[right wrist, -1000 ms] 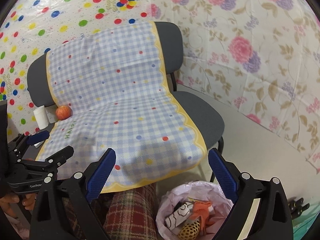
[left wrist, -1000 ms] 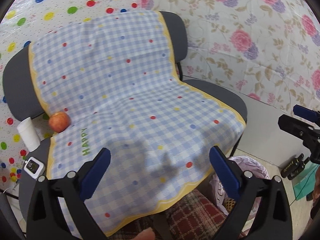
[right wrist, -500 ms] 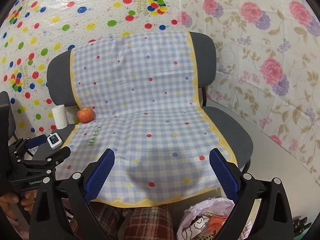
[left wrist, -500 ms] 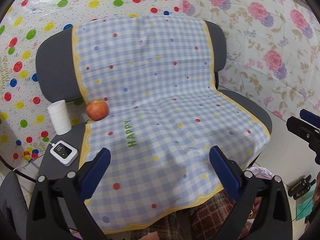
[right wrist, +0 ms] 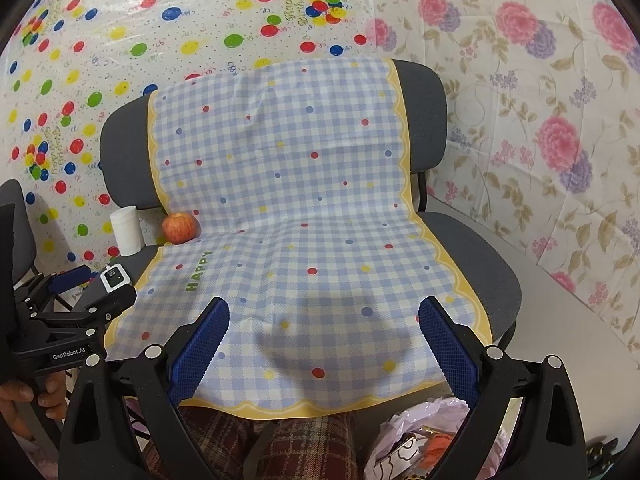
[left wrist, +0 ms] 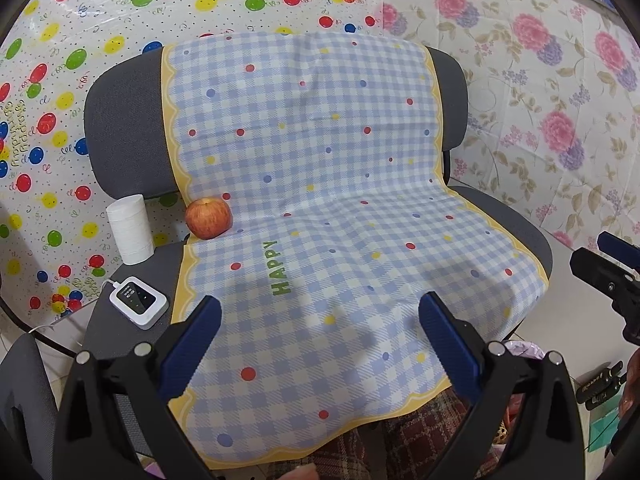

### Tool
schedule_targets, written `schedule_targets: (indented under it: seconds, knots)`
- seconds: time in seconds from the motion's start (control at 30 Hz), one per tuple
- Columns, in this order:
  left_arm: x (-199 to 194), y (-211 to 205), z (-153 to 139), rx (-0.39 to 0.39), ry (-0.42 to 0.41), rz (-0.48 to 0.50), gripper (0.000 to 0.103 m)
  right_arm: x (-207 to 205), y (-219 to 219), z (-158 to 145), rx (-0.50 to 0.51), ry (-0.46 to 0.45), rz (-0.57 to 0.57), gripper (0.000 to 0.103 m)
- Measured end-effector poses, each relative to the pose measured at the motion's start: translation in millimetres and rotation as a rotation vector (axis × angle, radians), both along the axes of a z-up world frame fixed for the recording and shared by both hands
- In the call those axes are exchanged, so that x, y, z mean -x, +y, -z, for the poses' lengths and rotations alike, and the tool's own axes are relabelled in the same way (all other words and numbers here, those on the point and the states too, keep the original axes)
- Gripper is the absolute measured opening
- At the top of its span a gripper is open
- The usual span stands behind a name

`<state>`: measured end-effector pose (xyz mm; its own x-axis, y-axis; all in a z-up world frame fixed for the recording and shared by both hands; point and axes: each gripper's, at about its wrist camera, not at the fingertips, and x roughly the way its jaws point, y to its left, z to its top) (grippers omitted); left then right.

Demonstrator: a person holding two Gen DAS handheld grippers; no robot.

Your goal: Collect trash

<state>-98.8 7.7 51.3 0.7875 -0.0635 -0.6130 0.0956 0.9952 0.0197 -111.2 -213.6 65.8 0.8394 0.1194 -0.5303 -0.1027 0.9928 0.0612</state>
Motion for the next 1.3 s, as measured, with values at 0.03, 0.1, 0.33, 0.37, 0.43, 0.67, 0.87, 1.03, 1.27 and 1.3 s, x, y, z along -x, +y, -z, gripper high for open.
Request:
schedule_targets:
  seconds: [0.03, 0.1, 0.33, 0.37, 0.43, 0.67, 0.87, 1.03, 1.27, 1.3]
  knots:
    - [-0.4, -0.2, -0.1, 0.0, 0.001, 0.002, 0.096, -0.1, -0.2, 0.1, 0.0, 0.001, -0.001, 0.095]
    - [-0.7, -1.2, -0.2, -0.001, 0.0, 0.004, 0.096, 0.0, -0.2, -0.1, 0.0, -0.001, -0.002, 0.095]
    - [-0.7, -2.5, -0.4, -0.002, 0.0, 0.004, 0.096, 0.0, -1.5, 0.8, 0.0, 0.0, -0.002, 0.095]
    - [-0.5, -2.7, -0.4, -0.002, 0.0, 0.004, 0.096, 0.2, -1.4, 0.6, 0.0, 0.001, -0.002, 0.095]
    - [-0.2, -3.1, -0.3, -0.003, 0.001, 0.005, 0.096, 0.3, -2.4, 2.4, -0.002, 0.003, 0.0, 0.095]
    - [2.4, -9.9, 2.0, -0.009, 0.005, 0.013, 0.096, 0.9, -3.7, 6.1, -0.005, 0.007, 0.002, 0.095]
    - [2.9, -10.8, 2.2, -0.009, 0.005, 0.009, 0.096, 1.0, -5.8, 6.5, -0.005, 0.006, 0.001, 0.095]
    - [3.2, -10.1, 3.1, -0.008, 0.006, 0.01, 0.096, 1.8, -7.5, 7.8, -0.007, 0.007, 0.001, 0.095]
    - [2.4, -9.1, 2.9, -0.008, 0.006, 0.012, 0.096, 1.1, -6.7, 7.1, -0.006, 0.007, 0.002, 0.095]
    - [2.9, -9.5, 3.3, -0.007, 0.007, 0.011, 0.096, 1.6, -6.9, 8.1, -0.005, 0.008, 0.002, 0.095]
